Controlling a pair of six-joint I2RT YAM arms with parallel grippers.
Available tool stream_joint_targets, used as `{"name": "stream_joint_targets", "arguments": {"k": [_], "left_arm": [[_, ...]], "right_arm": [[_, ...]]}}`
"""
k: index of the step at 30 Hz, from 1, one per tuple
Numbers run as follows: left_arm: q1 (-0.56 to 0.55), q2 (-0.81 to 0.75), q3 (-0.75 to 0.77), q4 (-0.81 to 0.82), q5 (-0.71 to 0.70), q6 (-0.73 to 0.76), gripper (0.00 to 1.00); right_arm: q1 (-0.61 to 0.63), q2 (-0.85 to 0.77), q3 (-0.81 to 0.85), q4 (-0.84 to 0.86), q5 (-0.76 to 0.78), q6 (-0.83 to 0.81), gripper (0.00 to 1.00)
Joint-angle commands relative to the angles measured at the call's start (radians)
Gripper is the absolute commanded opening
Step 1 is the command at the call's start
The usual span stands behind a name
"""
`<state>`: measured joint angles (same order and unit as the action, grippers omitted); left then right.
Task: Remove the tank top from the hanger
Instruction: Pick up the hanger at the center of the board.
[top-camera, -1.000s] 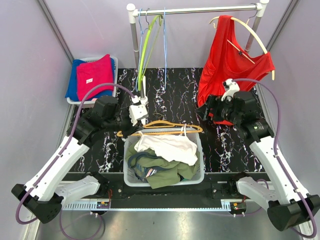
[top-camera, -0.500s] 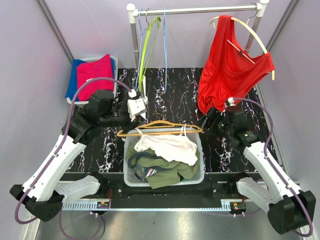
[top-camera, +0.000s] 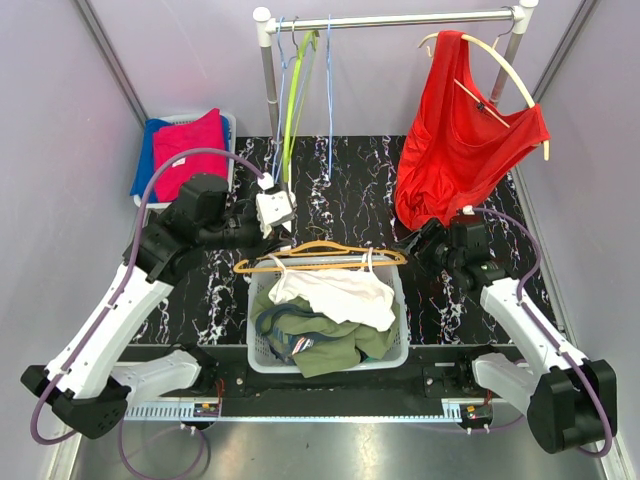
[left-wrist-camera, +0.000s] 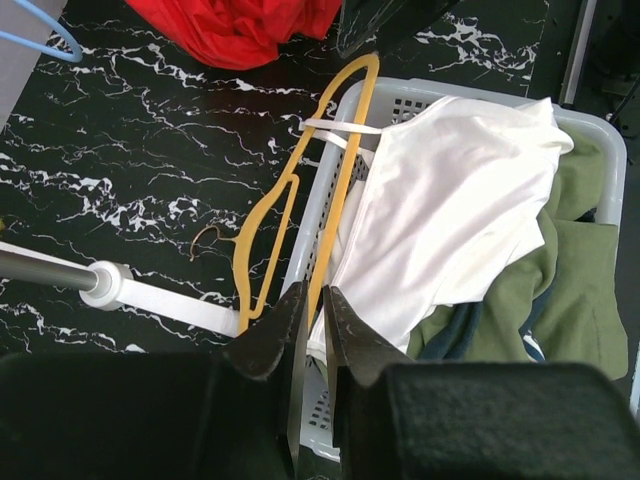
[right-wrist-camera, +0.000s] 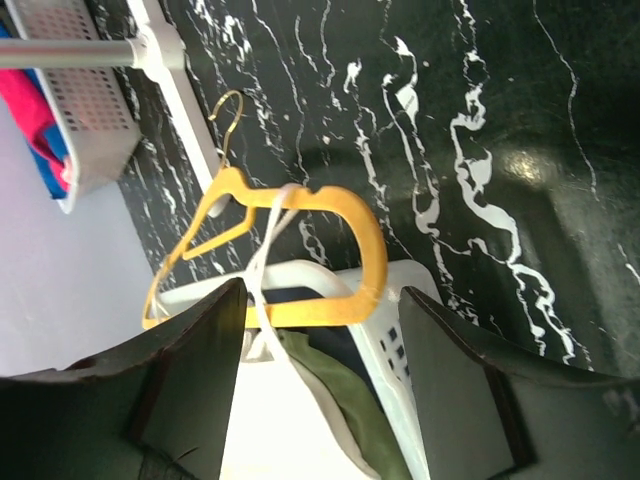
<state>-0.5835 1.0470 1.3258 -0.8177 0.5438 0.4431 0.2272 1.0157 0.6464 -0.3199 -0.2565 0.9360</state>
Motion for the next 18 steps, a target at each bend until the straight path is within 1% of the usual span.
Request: {"name": "stream_joint_targets", "arguments": {"k": [1, 8, 18], "left_arm": [[0.004, 0.007, 0.058, 0.029, 0.036, -0.011, 0.15], [0.004, 0.005, 0.072, 0.029, 0.03, -0.011, 0.15], [0.004, -0.001, 0.069, 0.029, 0.035, -0.017, 0.15]], "right_arm": [[-0.008, 0.017, -0.019, 0.09, -0.024, 0.049, 0.69], [-0.009, 0.061, -0.053, 0.122, -0.027, 0.066, 0.62], [-0.011, 0.069, -0.07, 0.165, 0.005, 0.081, 0.42]]}}
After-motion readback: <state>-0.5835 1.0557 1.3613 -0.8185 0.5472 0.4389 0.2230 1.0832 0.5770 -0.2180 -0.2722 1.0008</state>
